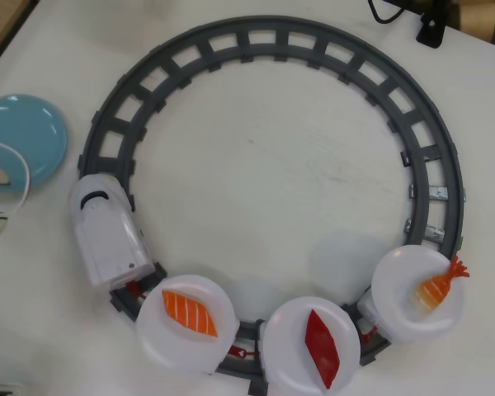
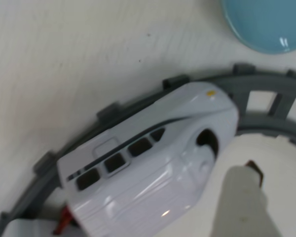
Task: Pick up the sushi from the Shinkansen and put it on the blue dish
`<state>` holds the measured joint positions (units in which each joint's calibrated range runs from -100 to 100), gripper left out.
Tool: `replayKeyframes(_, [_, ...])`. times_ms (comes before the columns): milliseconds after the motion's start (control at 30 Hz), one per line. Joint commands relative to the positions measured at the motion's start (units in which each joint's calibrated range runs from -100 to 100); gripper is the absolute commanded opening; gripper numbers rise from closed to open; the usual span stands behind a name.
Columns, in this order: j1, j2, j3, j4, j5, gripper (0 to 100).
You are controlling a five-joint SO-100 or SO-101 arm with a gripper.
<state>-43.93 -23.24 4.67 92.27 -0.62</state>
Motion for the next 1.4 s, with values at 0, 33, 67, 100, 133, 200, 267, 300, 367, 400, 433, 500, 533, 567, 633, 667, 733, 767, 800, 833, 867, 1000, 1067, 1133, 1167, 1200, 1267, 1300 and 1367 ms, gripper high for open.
replayKeyframes(0, [3.17,2.87,-7.55,3.82,-0.74,17])
replayKeyframes(33, [3.97,3.87,-8.81,5.01,-0.69,17])
replayKeyframes(67, [4.76,4.87,-9.99,5.95,-0.69,17])
replayKeyframes(100, [5.55,5.86,-10.98,6.63,-0.58,17])
replayKeyframes(133, [6.34,6.69,-11.61,6.88,-0.27,17])
replayKeyframes(200, [8.28,8.10,-12.87,6.88,0.31,17])
replayKeyframes(267, [10.04,9.01,-13.59,6.88,1.35,17])
replayKeyframes(300, [10.92,9.34,-13.59,6.88,2.24,17])
replayKeyframes(367, [13.30,10.17,-13.23,6.88,3.76,17])
replayKeyframes(400, [14.44,10.59,-13.05,6.88,4.70,17])
replayKeyframes(433, [15.41,11.00,-13.05,6.88,5.75,17])
replayKeyframes(500, [17.08,11.75,-13.23,6.71,7.32,17])
replayKeyframes(533, [17.70,12.00,-13.23,6.63,8.31,17])
replayKeyframes(567, [18.40,12.16,-13.32,6.63,9.51,17])
replayKeyframes(633, [19.72,12.16,-13.50,6.54,12.34,17])
replayKeyframes(667, [20.34,12.08,-13.50,6.46,13.70,17])
replayKeyframes(733, [21.40,11.58,-13.50,6.46,16.52,17])
replayKeyframes(767, [21.92,11.58,-13.50,6.46,18.14,17])
replayKeyframes(800, [22.63,11.50,-13.59,6.46,19.76,17])
replayKeyframes(833, [23.42,11.50,-13.59,6.46,21.33,17])
replayKeyframes(867, [24.13,11.50,-13.59,6.46,23.27,17])
replayKeyframes(1000, [27.21,11.92,-13.59,6.54,29.12,17])
replayKeyframes(1067, [28.88,12.25,-13.59,6.46,32.00,17])
replayKeyframes(1133, [30.29,12.25,-13.50,6.46,34.98,17])
replayKeyframes(1167, [30.90,12.25,-13.41,6.46,36.39,17])
replayKeyframes(1200, [31.43,12.25,-13.14,6.46,37.81,17])
replayKeyframes(1267, [32.58,12.33,-12.87,6.46,40.32,17])
replayKeyframes(1300, [33.10,12.33,-12.87,6.46,41.47,17])
replayKeyframes(1367, [33.98,12.33,-12.87,6.46,43.35,17])
